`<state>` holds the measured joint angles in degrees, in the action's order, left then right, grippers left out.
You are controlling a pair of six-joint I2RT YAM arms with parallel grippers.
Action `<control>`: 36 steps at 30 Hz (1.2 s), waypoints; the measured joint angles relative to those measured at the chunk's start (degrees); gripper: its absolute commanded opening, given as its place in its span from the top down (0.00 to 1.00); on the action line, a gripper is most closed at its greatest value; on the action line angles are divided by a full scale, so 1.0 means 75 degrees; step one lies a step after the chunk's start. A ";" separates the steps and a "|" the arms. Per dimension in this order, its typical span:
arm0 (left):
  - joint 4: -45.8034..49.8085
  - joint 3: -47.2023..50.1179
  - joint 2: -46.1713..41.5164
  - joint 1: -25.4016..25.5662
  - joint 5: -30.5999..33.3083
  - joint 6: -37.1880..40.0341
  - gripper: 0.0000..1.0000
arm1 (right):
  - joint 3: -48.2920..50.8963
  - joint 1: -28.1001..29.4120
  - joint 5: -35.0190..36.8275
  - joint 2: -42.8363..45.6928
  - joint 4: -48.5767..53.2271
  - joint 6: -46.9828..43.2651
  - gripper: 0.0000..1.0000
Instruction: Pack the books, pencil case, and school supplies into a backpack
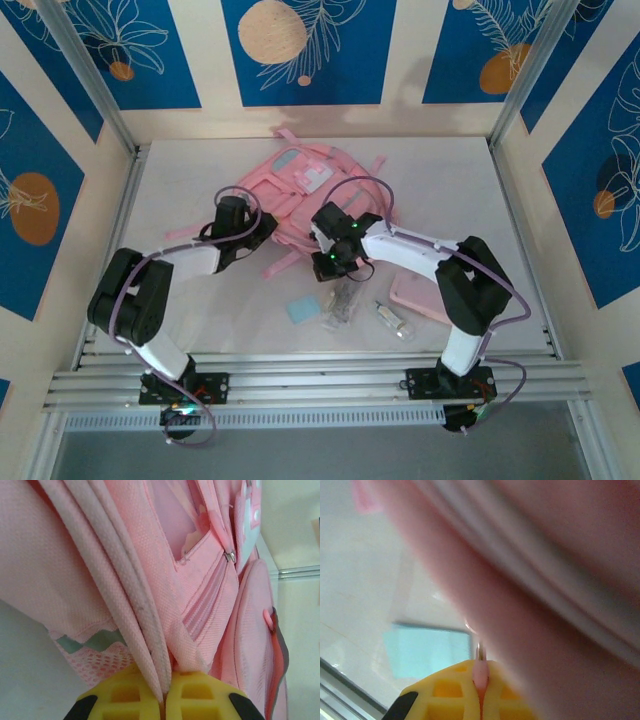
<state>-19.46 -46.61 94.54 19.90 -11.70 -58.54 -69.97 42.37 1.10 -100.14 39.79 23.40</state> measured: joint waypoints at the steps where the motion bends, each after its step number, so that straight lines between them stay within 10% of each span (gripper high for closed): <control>1: 0.0108 -0.0154 0.0064 -0.0076 -0.0006 0.0125 1.00 | 0.0038 -0.0131 0.0029 0.0055 0.0251 -0.0137 1.00; 8: 0.0810 -0.1335 0.0825 -0.0452 -0.0329 0.0799 0.96 | 0.0350 -0.1177 -0.0181 0.0828 0.0799 -0.0793 1.00; 12: 0.1221 -0.2308 0.1326 -0.0568 -0.0513 0.1078 0.21 | 0.0143 -0.1279 -0.0775 0.0676 0.0542 -0.0764 1.00; 14: 0.1241 -0.2465 0.1291 -0.0723 -0.0525 0.1084 0.00 | -0.0213 -0.1224 -0.1288 0.0350 0.0414 -0.0592 1.00; 26: 0.1172 0.0764 -0.2544 -0.0749 -0.0015 0.0157 0.00 | -0.2294 -0.0848 -0.3739 -0.1451 -0.1241 0.0906 1.00; 31: 0.0839 0.1317 -0.2503 -0.0425 0.0227 -0.0632 0.03 | -0.2314 -0.0548 -0.4054 -0.1565 -0.1792 0.1483 1.00; 36: -0.0082 0.1309 -0.1644 -0.0189 0.0283 -0.1148 0.26 | -0.2305 -0.0201 -0.4214 -0.1565 -0.2043 0.1751 1.00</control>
<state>-20.08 -36.80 82.21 18.48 -9.58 -67.16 -87.26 40.86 -30.50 -111.87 24.47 36.53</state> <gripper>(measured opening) 0.830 0.073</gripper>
